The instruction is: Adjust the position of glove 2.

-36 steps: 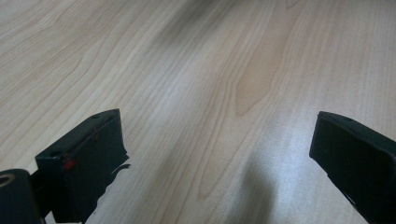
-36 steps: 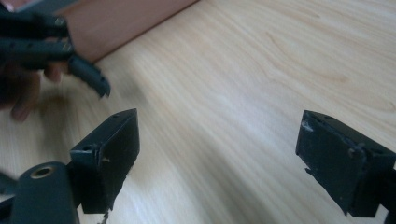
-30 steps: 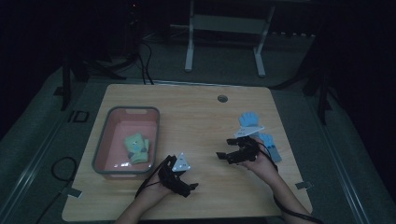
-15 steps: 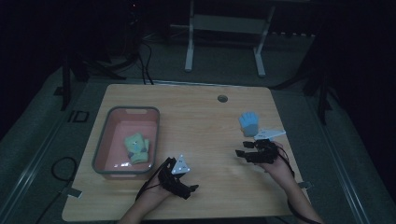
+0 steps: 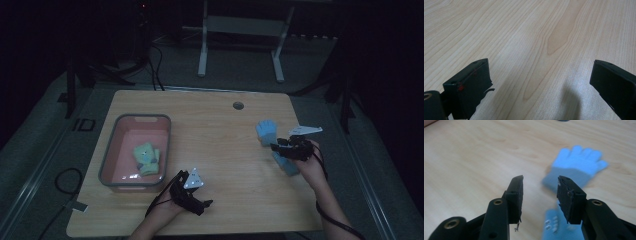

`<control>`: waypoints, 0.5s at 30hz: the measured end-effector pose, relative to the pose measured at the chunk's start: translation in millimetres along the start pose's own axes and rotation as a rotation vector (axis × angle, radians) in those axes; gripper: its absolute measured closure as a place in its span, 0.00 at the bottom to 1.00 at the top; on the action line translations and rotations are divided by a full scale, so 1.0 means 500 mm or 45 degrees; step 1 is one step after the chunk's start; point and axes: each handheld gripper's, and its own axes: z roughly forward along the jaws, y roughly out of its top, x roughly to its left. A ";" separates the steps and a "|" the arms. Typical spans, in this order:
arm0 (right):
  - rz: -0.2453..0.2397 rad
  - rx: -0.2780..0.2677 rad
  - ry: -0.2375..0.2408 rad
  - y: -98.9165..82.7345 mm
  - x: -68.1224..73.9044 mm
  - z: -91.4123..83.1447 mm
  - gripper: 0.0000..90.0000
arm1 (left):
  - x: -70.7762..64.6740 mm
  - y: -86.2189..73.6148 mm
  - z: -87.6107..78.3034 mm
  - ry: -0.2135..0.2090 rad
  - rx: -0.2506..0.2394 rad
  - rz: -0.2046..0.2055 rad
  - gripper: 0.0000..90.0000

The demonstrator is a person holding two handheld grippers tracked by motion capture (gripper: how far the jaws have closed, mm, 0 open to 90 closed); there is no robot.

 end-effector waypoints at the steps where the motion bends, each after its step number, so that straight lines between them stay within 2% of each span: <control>1: 0.011 -0.007 -0.018 0.005 -0.009 0.004 0.64 | 0.001 0.000 -0.001 -0.005 -0.007 -0.006 0.04; 2: 0.044 -0.014 -0.030 0.015 -0.026 0.018 0.65 | 0.002 -0.001 -0.001 -0.004 -0.010 -0.006 0.04; 4: 0.061 -0.007 -0.044 0.025 -0.039 0.036 0.65 | 0.002 -0.001 -0.003 0.003 -0.007 0.001 0.04; 8: 0.068 0.028 -0.075 0.042 -0.057 0.078 0.63 | 0.005 -0.004 -0.006 0.002 -0.021 -0.004 0.04; 13: 0.044 0.088 -0.121 0.052 -0.069 0.129 0.61 | 0.006 -0.005 -0.008 0.001 -0.029 -0.010 0.04; 15: 0.061 0.089 -0.121 0.051 -0.076 0.147 0.58 | 0.006 -0.005 -0.008 0.002 -0.026 -0.004 0.04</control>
